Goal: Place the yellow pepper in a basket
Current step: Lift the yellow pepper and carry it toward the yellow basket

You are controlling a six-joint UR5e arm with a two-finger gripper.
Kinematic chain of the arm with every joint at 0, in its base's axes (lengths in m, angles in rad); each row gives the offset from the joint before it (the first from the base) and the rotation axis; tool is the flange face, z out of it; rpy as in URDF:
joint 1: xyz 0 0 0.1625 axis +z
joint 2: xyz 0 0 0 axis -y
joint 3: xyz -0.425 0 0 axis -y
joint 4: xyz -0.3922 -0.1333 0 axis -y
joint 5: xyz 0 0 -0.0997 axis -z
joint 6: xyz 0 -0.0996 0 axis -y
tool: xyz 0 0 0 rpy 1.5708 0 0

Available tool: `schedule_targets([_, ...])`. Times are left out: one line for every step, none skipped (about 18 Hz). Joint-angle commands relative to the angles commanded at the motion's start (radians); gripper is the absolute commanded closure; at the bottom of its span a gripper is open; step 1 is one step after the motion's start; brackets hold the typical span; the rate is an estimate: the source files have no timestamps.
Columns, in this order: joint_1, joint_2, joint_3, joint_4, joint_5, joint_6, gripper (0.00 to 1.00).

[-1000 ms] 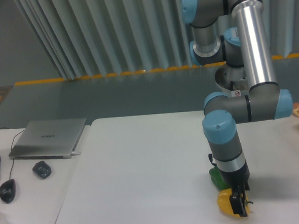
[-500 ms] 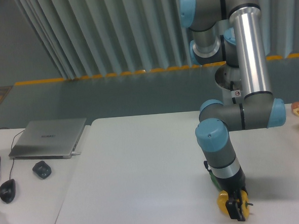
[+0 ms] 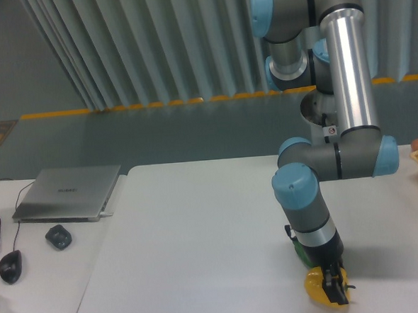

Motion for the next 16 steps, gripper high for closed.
schedule_targets([0.021, 0.021, 0.000, 0.000, -0.003, 0.002, 0.55])
schedule_targets([0.040, 0.038, -0.002, 0.000, -0.018, 0.002, 0.55])
schedule_targets([0.058, 0.055, -0.002, 0.000, -0.037, 0.002, 0.55])
schedule_targets([0.084, 0.074, -0.003, -0.002, -0.057, 0.002, 0.55])
schedule_targets([0.118, 0.104, -0.011, -0.003, -0.077, 0.006, 0.55])
schedule_targets([0.140, 0.121, -0.012, -0.009, -0.084, 0.011, 0.55])
schedule_targets([0.159, 0.134, -0.018, -0.009, -0.092, 0.012, 0.55])
schedule_targets([0.179, 0.146, -0.026, -0.012, -0.100, 0.017, 0.55])
schedule_targets([0.196, 0.158, -0.035, -0.023, -0.104, 0.027, 0.55])
schedule_targets([0.209, 0.169, -0.046, -0.029, -0.104, 0.041, 0.55])
schedule_targets([0.224, 0.173, -0.051, -0.031, -0.106, 0.058, 0.55])
schedule_targets([0.235, 0.175, -0.052, -0.035, -0.109, 0.073, 0.55])
schedule_targets([0.253, 0.180, -0.055, -0.043, -0.124, 0.078, 0.55])
schedule_targets([0.268, 0.187, -0.060, -0.054, -0.133, 0.080, 0.55])
schedule_targets([0.288, 0.196, -0.069, -0.064, -0.147, 0.080, 0.55])
schedule_targets([0.302, 0.200, -0.071, -0.074, -0.164, 0.080, 0.55])
